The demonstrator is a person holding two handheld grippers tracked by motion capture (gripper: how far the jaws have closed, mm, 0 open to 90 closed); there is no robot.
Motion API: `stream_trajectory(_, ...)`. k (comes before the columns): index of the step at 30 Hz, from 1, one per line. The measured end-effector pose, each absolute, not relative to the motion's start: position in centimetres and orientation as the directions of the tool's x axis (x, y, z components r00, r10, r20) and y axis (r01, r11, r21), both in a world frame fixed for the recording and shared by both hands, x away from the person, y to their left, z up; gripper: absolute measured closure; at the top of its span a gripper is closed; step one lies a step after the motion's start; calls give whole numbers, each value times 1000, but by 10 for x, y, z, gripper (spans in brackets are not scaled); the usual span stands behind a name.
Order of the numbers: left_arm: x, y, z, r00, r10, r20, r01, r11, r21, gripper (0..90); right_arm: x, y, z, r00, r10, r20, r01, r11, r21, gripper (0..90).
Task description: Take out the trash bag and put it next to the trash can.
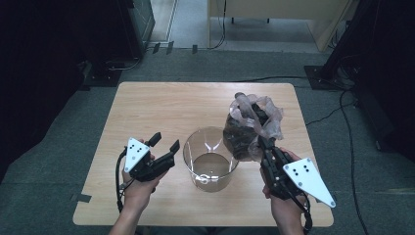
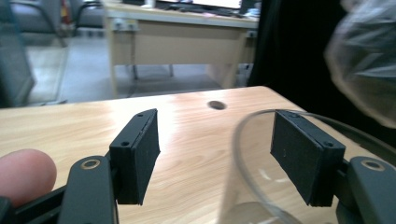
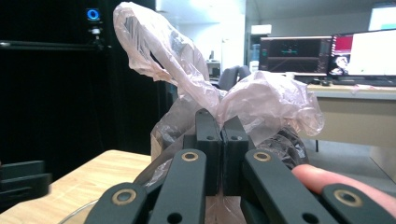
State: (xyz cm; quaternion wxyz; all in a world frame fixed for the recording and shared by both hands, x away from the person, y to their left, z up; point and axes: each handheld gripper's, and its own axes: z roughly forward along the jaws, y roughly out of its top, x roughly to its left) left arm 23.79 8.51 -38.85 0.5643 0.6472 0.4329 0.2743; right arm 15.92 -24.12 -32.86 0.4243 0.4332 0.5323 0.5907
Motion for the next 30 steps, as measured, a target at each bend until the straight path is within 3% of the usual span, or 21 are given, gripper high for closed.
stream_trajectory(8, 253, 122, -414, 317, 940, -126, 291, 30, 956, 303, 170, -253, -337, -203, 978, 53, -26, -59, 998, 900)
stream_trajectory(13, 269, 149, -449, 222, 967, -124, 391, 28, 920, 274, 183, -258, -350, -170, 984, 58, 15, -56, 998, 900)
stream_trajectory(20, 271, 166, -470, 222, 969, -109, 478, -11, 878, 214, 194, -263, -362, -151, 987, 62, 44, -56, 997, 900)
stream_trajectory(30, 267, 190, -507, 179, 981, -77, 573, -40, 819, 199, 203, -280, -370, -89, 992, 88, 56, -84, 995, 900)
